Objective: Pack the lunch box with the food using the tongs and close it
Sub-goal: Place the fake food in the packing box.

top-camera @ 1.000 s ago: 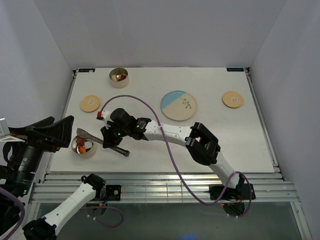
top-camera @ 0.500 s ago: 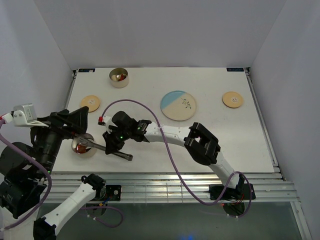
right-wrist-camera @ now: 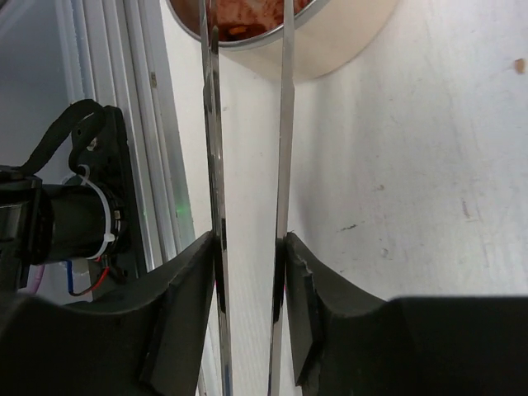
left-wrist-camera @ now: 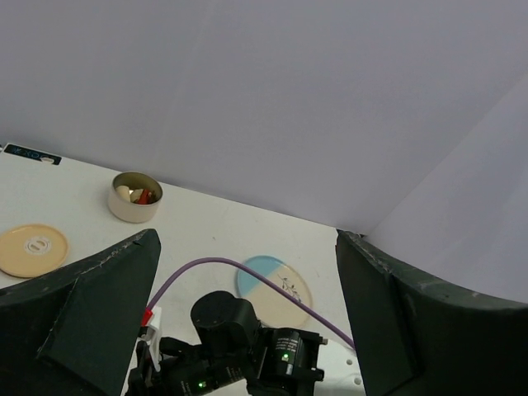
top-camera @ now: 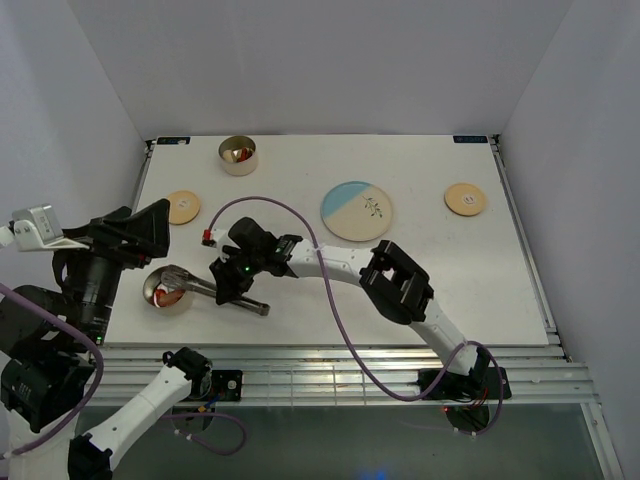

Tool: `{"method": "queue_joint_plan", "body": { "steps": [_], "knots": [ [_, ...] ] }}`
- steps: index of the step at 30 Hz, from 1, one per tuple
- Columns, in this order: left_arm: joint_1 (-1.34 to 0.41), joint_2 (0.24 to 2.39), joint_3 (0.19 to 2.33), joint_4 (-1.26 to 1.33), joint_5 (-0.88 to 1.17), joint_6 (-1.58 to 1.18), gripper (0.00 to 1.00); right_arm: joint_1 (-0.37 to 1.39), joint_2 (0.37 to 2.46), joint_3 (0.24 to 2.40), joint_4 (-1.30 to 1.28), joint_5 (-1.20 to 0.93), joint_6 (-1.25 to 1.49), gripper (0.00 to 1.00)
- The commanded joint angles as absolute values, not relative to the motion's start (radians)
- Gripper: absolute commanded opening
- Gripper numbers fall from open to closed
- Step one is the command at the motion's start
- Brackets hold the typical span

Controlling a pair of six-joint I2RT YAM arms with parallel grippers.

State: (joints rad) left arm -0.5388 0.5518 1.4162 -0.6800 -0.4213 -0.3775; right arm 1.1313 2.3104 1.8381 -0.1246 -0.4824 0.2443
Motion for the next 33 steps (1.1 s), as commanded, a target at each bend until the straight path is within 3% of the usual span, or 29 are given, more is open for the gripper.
{"method": "queue_joint_plan", "body": {
  "steps": [1,12,20,25,33],
  "knots": [
    [-0.541,0.583,1.402,-0.657,-0.428,-0.361,0.98,1.105,2.301,1.898,-0.098,-0.499,0.216,0.44],
    [-0.541,0.604,1.394,-0.649,-0.439,-0.337,0.98,1.048,2.238,1.919,-0.104,-0.518,0.19,0.5],
    [-0.541,0.791,1.454,-0.672,-0.436,-0.33,0.98,0.902,2.028,1.704,-0.081,-0.454,0.198,0.5],
    [-0.541,0.87,1.515,-0.736,-0.434,-0.318,0.98,0.845,1.962,1.631,-0.103,-0.299,0.202,0.5],
    [-0.541,0.795,1.502,-0.793,-0.468,-0.292,0.98,0.831,2.129,1.818,-0.187,0.148,0.316,0.49]
  ]
}}
